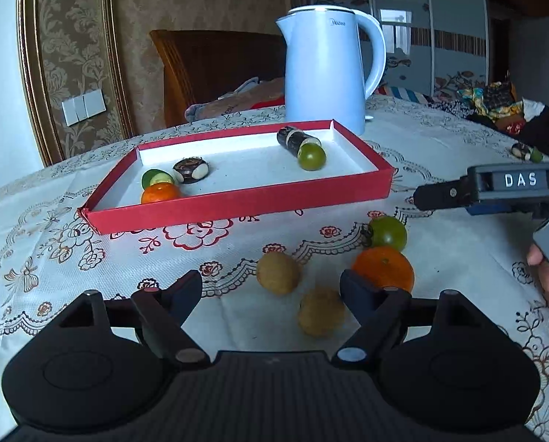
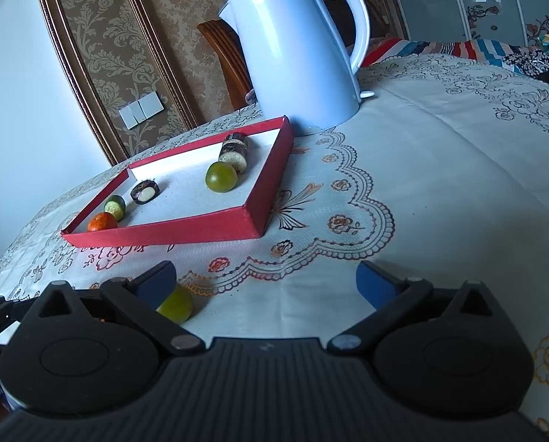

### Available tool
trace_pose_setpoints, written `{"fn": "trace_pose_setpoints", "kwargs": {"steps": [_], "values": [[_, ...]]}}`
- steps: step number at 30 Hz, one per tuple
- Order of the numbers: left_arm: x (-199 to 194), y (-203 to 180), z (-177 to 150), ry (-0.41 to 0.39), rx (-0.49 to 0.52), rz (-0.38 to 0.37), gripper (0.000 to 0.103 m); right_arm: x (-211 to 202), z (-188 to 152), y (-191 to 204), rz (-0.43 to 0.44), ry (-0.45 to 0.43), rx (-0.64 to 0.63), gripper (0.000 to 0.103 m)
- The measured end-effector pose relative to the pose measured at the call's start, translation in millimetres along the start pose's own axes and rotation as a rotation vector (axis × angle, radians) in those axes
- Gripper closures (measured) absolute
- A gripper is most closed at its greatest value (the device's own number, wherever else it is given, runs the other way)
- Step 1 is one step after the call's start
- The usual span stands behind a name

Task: Organize fruits
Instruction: 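Position the left gripper over a kiwi and the right over a green tomato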

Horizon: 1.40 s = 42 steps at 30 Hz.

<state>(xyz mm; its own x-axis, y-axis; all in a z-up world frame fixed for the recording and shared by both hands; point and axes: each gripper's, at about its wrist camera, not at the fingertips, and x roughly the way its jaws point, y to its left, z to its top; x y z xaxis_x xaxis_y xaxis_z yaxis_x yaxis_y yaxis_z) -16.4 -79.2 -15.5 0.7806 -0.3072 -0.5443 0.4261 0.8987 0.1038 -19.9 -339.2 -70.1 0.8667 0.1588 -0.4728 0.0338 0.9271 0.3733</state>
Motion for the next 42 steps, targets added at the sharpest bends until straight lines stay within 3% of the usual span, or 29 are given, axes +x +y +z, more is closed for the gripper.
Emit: {"fn": "trace_pose_setpoints", "kwargs": {"steps": [4, 7, 11, 12, 16, 19, 23, 28, 38, 42], "values": [[1, 8, 0, 0.017, -0.033, 0.025, 0.018, 0, 0, 0, 0.0, 0.0, 0.0, 0.0], [-9, 22, -4, -0.007, -0.074, 0.103, 0.018, 0, 0, -1, 0.002, 0.0, 0.003, 0.0], [-25, 49, -13, -0.052, -0.14, 0.281, 0.018, 0, 0, -2, 0.006, -0.001, 0.008, 0.0], [-26, 57, -14, -0.048, -0.176, 0.294, 0.018, 0, 0, -2, 0.006, -0.002, 0.007, 0.0], [-27, 76, -10, -0.021, -0.297, 0.146, 0.018, 1, -1, 0, 0.002, 0.001, -0.004, 0.0], [-23, 67, -10, 0.013, -0.277, 0.06, 0.018, 0, -1, 1, 0.008, 0.002, -0.01, 0.0], [-15, 51, -13, 0.051, -0.204, 0.077, 0.018, 1, -2, 11, 0.009, 0.021, -0.075, 0.0], [-7, 50, -14, 0.083, -0.199, 0.095, 0.018, -2, -7, 32, 0.005, 0.039, -0.221, 0.0], [2, 48, -10, 0.114, -0.182, 0.16, 0.018, 10, -9, 49, -0.035, 0.115, -0.36, 0.0], [6, 52, -8, 0.119, -0.195, 0.169, 0.018, 12, -9, 54, 0.01, 0.113, -0.392, 0.0]]}}
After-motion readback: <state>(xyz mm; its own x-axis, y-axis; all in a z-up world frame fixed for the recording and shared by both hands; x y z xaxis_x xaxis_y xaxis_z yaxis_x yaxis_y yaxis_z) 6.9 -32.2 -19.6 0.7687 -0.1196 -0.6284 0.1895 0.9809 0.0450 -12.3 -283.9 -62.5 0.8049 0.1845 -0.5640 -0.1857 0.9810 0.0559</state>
